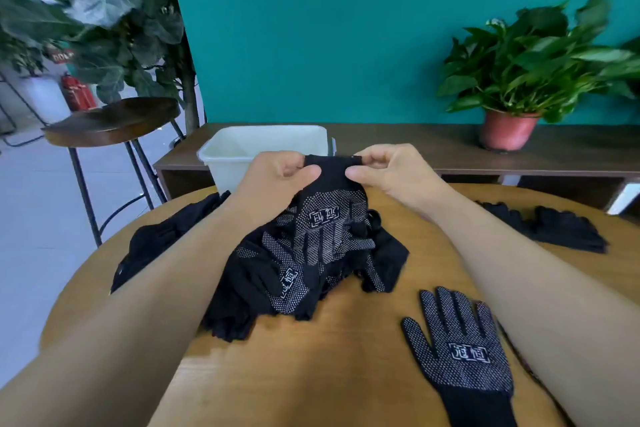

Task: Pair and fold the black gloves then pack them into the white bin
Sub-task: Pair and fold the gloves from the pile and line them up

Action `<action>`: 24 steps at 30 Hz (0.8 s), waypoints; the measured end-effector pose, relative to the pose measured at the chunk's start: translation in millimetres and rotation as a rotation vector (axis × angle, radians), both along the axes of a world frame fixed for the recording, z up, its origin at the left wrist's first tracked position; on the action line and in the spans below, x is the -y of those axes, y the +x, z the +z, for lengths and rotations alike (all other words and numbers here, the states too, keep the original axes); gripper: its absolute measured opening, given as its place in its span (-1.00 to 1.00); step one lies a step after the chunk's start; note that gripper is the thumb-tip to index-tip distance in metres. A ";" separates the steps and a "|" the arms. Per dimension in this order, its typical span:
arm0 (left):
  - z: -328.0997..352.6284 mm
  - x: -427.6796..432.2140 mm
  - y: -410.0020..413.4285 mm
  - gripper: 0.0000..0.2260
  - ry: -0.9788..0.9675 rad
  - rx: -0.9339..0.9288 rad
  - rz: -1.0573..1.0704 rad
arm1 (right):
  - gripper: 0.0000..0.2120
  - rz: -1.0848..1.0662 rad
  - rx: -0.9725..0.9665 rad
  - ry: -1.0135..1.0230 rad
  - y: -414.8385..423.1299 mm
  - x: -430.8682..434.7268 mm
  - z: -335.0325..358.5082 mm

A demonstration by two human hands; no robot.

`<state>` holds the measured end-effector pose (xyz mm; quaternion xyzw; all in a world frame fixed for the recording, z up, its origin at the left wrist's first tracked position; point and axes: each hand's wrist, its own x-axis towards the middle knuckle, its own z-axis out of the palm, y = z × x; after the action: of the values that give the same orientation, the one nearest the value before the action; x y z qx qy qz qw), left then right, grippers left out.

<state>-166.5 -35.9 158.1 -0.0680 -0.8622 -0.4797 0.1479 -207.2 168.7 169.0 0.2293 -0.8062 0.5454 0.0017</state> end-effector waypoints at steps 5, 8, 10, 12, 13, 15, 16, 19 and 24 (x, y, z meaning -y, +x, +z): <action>3.8 -19.0 42.7 -0.83 0.009 0.108 -0.092 | -0.66 0.037 0.089 0.104 42.9 -23.7 7.0; -0.6 -26.1 60.9 -0.78 -0.064 0.131 -0.103 | -0.68 0.031 0.123 0.139 67.3 -33.6 0.8; -2.4 -31.4 68.6 -0.69 -0.098 0.139 -0.100 | -0.65 0.027 0.119 0.143 76.5 -40.3 -4.6; 0.3 -38.9 77.9 -0.74 -0.107 0.152 -0.093 | -0.61 0.024 0.131 0.126 82.2 -47.3 -7.8; 1.3 -42.2 81.6 -0.77 -0.103 0.161 -0.101 | -0.60 0.022 0.135 0.120 84.4 -49.9 -9.2; 1.5 -46.2 85.4 -0.74 -0.114 0.170 -0.127 | -0.61 0.011 0.137 0.122 88.5 -54.2 -10.4; 1.1 -47.2 86.8 -0.69 -0.124 0.180 -0.132 | -0.62 0.005 0.137 0.118 90.8 -56.3 -10.5; -2.2 -52.4 87.1 -0.71 -0.133 0.178 -0.076 | -0.71 -0.023 0.139 0.087 95.0 -59.7 -12.8; -8.9 -71.3 93.0 -0.89 -0.252 0.040 0.242 | -0.59 -0.299 0.017 0.131 92.1 -53.5 -30.1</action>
<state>-73.5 35.4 149.3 0.0276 -0.9202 -0.3477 0.1778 -115.0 222.2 138.9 0.1017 -0.8652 0.4872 0.0611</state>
